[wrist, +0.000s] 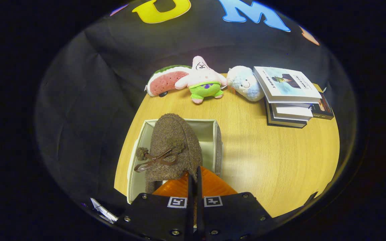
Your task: Open the storage box then place both shoes into the box .Put the left shoe in first, then the right shoe, with the right side of both shoes facing outward in a uniform manner.
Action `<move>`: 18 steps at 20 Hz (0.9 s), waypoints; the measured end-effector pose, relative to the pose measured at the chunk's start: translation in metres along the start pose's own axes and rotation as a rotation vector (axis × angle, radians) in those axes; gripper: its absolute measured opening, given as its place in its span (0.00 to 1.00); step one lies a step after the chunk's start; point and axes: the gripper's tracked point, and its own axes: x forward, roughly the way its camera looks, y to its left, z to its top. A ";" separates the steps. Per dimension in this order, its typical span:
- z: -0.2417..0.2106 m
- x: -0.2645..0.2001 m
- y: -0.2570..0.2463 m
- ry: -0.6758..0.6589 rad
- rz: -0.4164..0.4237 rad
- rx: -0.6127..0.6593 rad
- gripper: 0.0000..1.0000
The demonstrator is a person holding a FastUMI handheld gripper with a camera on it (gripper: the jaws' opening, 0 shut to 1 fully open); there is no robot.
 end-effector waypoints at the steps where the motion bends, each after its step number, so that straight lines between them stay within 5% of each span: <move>1: -0.003 0.009 -0.003 0.012 -0.036 -0.018 0.04; 9: -0.028 0.058 -0.010 0.113 -0.312 -0.181 0.04; 13: -0.049 0.068 -0.011 0.170 -0.276 -0.233 0.07; 18: -0.028 0.029 0.000 0.040 -0.222 -0.261 0.16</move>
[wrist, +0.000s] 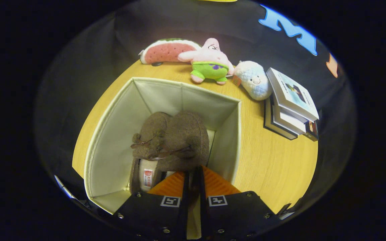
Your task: Open the storage box then place both shoes into the box .Put the left shoe in first, then the right shoe, with the right side of both shoes facing outward in a uniform manner.
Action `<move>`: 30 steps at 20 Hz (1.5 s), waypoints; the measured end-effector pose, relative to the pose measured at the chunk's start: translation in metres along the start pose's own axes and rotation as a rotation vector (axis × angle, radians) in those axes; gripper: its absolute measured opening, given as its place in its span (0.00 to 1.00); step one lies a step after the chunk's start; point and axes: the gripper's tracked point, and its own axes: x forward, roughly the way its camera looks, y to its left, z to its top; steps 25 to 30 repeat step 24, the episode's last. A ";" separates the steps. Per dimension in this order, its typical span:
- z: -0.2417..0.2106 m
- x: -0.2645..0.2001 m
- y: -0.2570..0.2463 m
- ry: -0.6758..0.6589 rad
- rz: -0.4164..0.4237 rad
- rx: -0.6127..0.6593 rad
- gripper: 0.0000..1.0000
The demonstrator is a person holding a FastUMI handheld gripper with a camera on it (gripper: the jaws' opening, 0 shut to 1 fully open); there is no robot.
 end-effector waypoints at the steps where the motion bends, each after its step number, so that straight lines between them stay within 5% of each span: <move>1: 0.008 -0.013 -0.003 -0.054 0.007 -0.003 0.18; 2: 0.019 -0.027 -0.010 -0.123 0.007 -0.010 0.23; 3: 0.031 -0.042 -0.018 -0.199 0.022 -0.008 0.48; 4: 0.039 -0.059 -0.029 -0.266 0.016 -0.005 0.50; 17: 0.062 -0.240 -0.236 -1.013 -0.193 0.212 0.49; 20: 0.059 -0.257 -0.246 -1.079 -0.175 0.205 0.60; 21: 0.058 -0.254 -0.247 -1.078 -0.152 0.204 0.84; 23: 0.049 -0.244 -0.260 -1.041 -0.138 0.222 0.99; 30: 0.049 -0.243 -0.267 -1.036 -0.137 0.225 0.99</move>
